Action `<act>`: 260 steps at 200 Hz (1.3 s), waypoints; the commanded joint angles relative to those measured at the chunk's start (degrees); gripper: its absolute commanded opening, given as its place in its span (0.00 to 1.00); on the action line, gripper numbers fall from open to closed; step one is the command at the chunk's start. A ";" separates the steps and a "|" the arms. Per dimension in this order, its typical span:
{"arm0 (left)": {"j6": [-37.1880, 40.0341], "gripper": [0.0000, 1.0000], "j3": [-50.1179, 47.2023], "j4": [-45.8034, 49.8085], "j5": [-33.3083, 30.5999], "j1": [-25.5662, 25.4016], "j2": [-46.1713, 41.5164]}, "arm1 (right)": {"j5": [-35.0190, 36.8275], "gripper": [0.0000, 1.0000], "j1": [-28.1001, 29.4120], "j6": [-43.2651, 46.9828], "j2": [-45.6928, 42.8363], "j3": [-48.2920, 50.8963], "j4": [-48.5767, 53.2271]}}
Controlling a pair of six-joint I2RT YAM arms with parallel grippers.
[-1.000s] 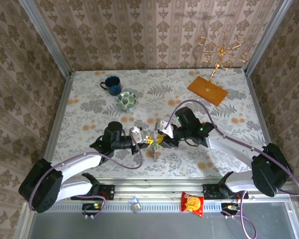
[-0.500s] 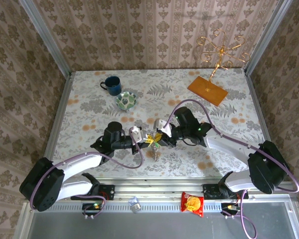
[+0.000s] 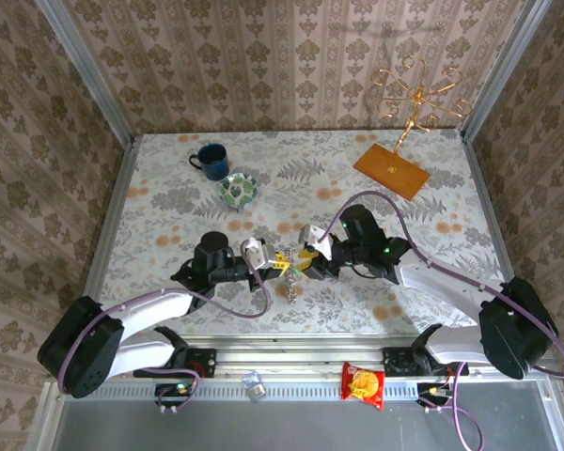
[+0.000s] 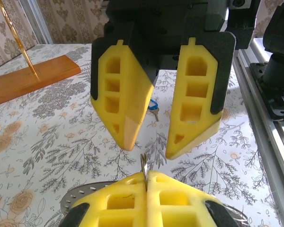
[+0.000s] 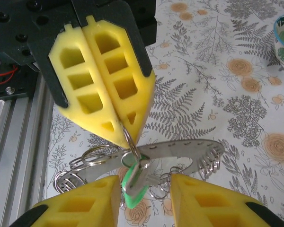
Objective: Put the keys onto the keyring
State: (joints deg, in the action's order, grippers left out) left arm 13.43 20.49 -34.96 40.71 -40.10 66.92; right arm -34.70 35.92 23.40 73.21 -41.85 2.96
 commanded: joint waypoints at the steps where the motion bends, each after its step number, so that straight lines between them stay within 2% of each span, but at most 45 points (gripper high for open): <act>1: -3.66 0.00 -1.04 -7.06 1.39 -0.06 0.12 | 0.85 0.36 0.49 -1.51 -1.30 2.10 0.48; 117: -6.75 0.00 -1.37 -11.44 1.30 -0.10 2.05 | 2.16 0.34 2.11 -3.36 5.96 1.83 -10.10; 144: -6.78 0.00 -1.33 -11.44 1.13 -0.14 2.08 | 3.14 0.29 2.07 -3.29 6.07 2.33 -11.98; 192: -6.04 0.00 -1.24 -10.67 0.95 -0.01 1.84 | 3.83 0.11 2.06 -2.70 4.81 2.19 -10.59; 260: -5.36 0.00 -0.87 -9.93 1.00 0.03 1.46 | 4.46 0.02 2.13 -0.47 3.08 0.71 -5.58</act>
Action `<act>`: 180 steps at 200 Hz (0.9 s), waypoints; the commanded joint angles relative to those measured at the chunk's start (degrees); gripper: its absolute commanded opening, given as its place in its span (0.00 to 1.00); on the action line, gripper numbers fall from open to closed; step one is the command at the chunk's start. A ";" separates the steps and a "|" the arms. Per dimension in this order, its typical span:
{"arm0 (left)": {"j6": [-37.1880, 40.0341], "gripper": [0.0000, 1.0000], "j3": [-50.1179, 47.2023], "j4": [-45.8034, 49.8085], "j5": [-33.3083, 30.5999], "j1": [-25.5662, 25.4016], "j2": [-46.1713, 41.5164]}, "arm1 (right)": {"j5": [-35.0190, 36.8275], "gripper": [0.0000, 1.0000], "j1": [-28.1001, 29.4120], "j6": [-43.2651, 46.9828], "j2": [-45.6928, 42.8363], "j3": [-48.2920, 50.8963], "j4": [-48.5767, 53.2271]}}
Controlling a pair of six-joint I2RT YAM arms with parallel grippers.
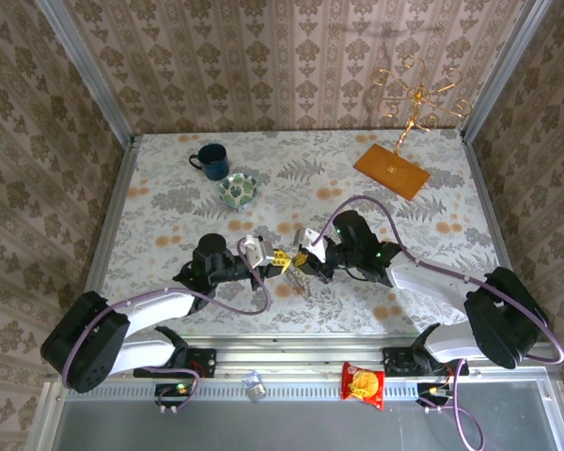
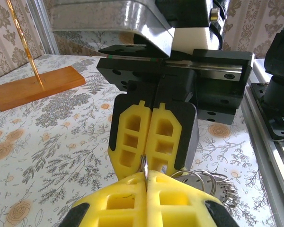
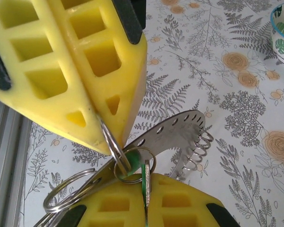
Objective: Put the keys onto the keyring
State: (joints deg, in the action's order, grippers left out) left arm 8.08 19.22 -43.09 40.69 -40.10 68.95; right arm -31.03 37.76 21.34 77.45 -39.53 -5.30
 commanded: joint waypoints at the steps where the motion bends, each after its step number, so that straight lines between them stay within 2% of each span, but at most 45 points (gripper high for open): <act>1: 0.00 0.00 0.39 -1.77 1.00 0.02 -0.57 | 0.79 0.01 0.30 1.59 -1.16 -1.60 2.67; 13: 0.10 0.00 0.38 -1.79 0.97 0.04 -0.61 | 0.72 0.01 0.24 1.66 -1.24 -1.60 2.91; 21: 0.10 0.00 0.38 -1.78 0.97 0.10 -0.58 | 0.53 0.05 0.30 1.71 -1.25 -1.53 3.14; 35: 0.27 0.00 0.30 -1.84 0.97 0.14 -0.57 | 0.61 0.25 0.25 1.67 -1.35 -1.43 3.87; 46: 0.36 0.00 0.37 -1.82 0.97 0.11 -0.48 | 0.62 0.30 0.15 1.98 -1.97 -1.11 4.47; 105: 1.63 0.00 0.03 -1.38 1.71 1.02 -0.91 | -3.47 0.31 -2.86 3.29 -9.52 0.73 5.27; 132: 1.94 0.00 0.19 -1.41 2.57 1.13 -0.83 | -7.11 0.31 -2.84 3.50 -8.95 -0.84 5.72; 180: 1.88 0.00 0.20 -1.63 3.78 1.07 -0.57 | -9.28 0.31 -2.43 3.19 -5.70 -2.98 3.32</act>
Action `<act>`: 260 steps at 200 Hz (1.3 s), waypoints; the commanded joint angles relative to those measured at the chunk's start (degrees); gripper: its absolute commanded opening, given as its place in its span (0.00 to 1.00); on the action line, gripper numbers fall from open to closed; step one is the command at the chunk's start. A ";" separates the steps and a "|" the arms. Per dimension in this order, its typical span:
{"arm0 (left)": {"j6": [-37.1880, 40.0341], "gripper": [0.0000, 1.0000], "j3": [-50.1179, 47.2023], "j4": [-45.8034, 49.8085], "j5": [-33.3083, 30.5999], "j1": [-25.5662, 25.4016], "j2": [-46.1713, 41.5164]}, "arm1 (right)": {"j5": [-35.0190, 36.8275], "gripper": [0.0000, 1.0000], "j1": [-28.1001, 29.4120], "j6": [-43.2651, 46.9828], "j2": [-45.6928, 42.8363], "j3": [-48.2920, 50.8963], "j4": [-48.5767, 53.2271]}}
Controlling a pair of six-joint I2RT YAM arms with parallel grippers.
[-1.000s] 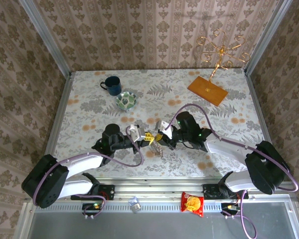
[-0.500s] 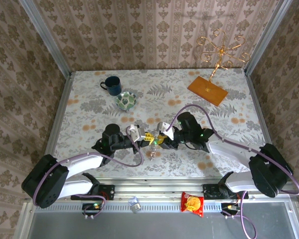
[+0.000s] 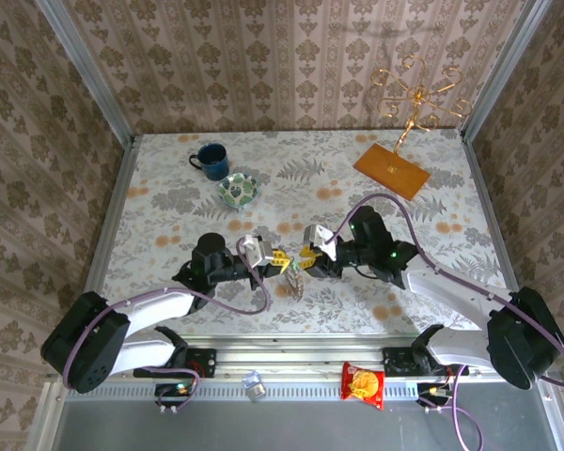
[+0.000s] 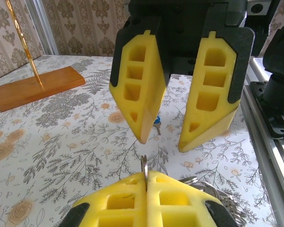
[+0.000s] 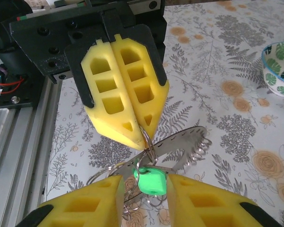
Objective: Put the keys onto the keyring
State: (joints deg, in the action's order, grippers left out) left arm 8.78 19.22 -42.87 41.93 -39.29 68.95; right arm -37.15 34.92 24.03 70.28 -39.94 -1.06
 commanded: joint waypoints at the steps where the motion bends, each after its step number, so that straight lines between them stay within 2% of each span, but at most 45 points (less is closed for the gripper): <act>1: 1.21 0.00 0.20 -1.86 2.62 0.26 -0.57 | -3.18 0.31 0.41 0.45 1.54 -2.58 -1.03; 57: 0.54 0.00 0.11 -3.44 3.56 0.36 0.05 | -4.86 0.23 0.94 0.05 5.48 -4.44 -2.97; 78: 0.28 0.00 0.03 -3.70 3.81 0.36 0.04 | -5.33 0.14 0.94 0.05 6.26 -4.94 -3.34; 97: 0.01 0.00 -0.11 -3.58 3.71 0.57 -0.04 | -6.22 0.00 0.94 0.83 6.84 -5.90 -2.46; 102: 0.02 0.00 -0.14 -3.31 3.24 0.53 -0.15 | -6.19 0.00 0.94 1.30 6.89 -6.27 -1.66; 120: 1.10 0.13 -0.07 -0.37 1.34 0.62 -1.01 | -5.01 0.00 0.94 4.22 6.89 -8.03 2.79; 132: 2.66 0.16 0.49 3.45 0.34 0.64 -1.93 | -4.11 0.00 1.03 6.30 6.97 -9.40 6.29; 174: 7.89 0.15 3.49 14.56 -0.45 0.44 -3.74 | -0.82 0.00 2.22 12.13 7.69 -12.66 14.64; 236: 8.01 0.16 4.76 15.61 0.39 0.46 -3.84 | 5.06 0.00 5.32 19.10 10.92 -18.49 24.64; 260: 7.92 0.09 4.86 15.83 0.86 0.44 -3.78 | 4.80 0.00 5.57 19.06 10.84 -18.87 24.88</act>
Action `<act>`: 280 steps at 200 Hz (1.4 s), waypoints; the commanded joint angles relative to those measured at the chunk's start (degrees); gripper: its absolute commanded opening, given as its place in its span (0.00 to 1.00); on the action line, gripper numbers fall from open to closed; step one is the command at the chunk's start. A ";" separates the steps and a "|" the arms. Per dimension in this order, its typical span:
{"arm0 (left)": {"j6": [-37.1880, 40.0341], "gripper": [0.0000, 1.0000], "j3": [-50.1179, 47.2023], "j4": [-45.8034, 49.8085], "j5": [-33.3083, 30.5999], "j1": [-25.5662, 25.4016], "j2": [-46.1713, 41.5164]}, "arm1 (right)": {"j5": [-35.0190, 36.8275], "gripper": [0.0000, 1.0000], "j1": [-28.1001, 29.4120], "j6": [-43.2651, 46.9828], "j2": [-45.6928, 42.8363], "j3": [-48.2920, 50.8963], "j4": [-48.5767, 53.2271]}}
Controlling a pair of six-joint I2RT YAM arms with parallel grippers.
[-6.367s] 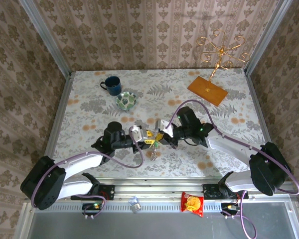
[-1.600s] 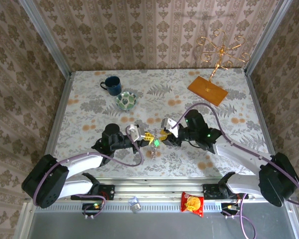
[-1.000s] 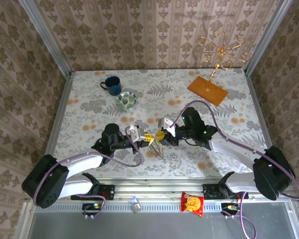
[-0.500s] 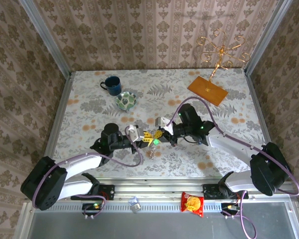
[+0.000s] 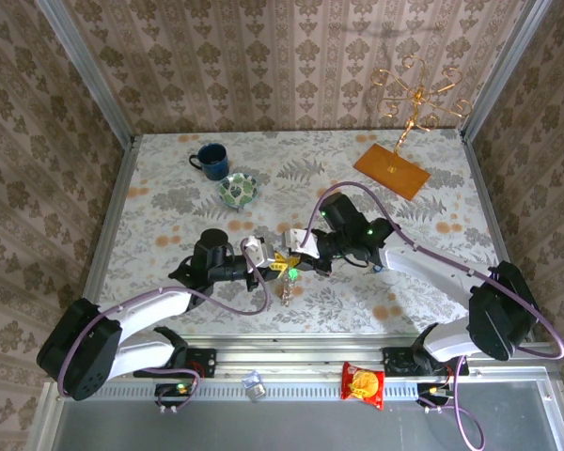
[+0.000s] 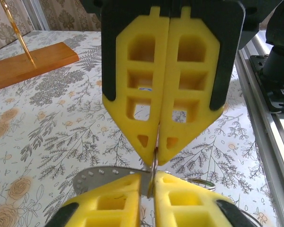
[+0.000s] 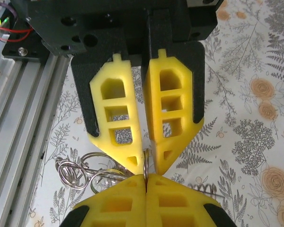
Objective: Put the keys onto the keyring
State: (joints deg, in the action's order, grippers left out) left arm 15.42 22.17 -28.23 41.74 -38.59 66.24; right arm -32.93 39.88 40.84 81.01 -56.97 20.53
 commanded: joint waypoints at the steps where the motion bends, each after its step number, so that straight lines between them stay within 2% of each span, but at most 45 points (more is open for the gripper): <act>1: 1.28 0.09 1.91 1.17 1.11 -0.26 -1.09 | 0.58 0.00 0.58 2.24 0.11 -1.84 3.28; 12: 1.28 0.02 1.91 1.24 1.48 -0.18 -1.15 | 0.58 0.00 0.48 1.24 -0.28 -1.54 2.64; 23: 1.15 0.00 1.76 1.08 1.76 -0.17 -1.28 | 0.63 0.16 0.14 -0.82 -0.98 -0.34 0.52; 32: 1.02 0.00 1.60 0.82 1.94 -0.17 -1.36 | -0.10 0.20 -0.58 -3.07 -2.71 1.33 -1.96; 73: -0.48 0.00 0.07 -2.34 2.67 -0.08 -1.55 | -3.93 0.24 -5.33 -16.81 -8.44 12.54 -16.87; 109: -0.48 0.00 -0.40 -3.08 2.72 0.03 -1.72 | 2.35 0.22 -5.51 -29.19 -10.53 21.48 -31.33; 130: -0.48 0.00 -0.42 -3.33 2.64 0.21 -1.75 | 5.59 0.22 -5.51 -36.88 -10.12 22.54 -34.91; 151: -0.57 0.00 -0.42 -3.94 2.78 0.25 -1.64 | 5.77 0.23 -5.51 -40.30 -9.22 23.41 -37.64; 164: -0.72 0.00 -0.54 -4.63 3.25 0.27 -1.53 | 3.96 0.31 -5.51 -39.65 -8.57 24.12 -39.09; 199: -1.07 0.00 -0.71 -6.53 4.82 0.69 -1.16 | -2.68 0.40 -5.17 -32.93 -7.13 23.63 -38.09; 218: -1.53 0.00 -0.71 -8.23 5.88 0.95 -0.85 | -4.49 0.41 -4.74 -28.76 -5.96 23.08 -36.61; 265: -1.70 0.00 -0.10 -9.21 7.66 1.59 -0.32 | -10.40 0.43 -4.03 -21.56 -5.90 26.02 -40.34; 280: -1.94 0.00 -0.14 -10.01 8.13 1.72 -0.17 | -9.98 0.43 -3.67 -20.39 -5.61 26.13 -40.33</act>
State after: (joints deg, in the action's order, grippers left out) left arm 14.63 21.78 -34.17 46.81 -37.39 65.93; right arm -39.51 35.53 15.38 74.76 -31.62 -17.89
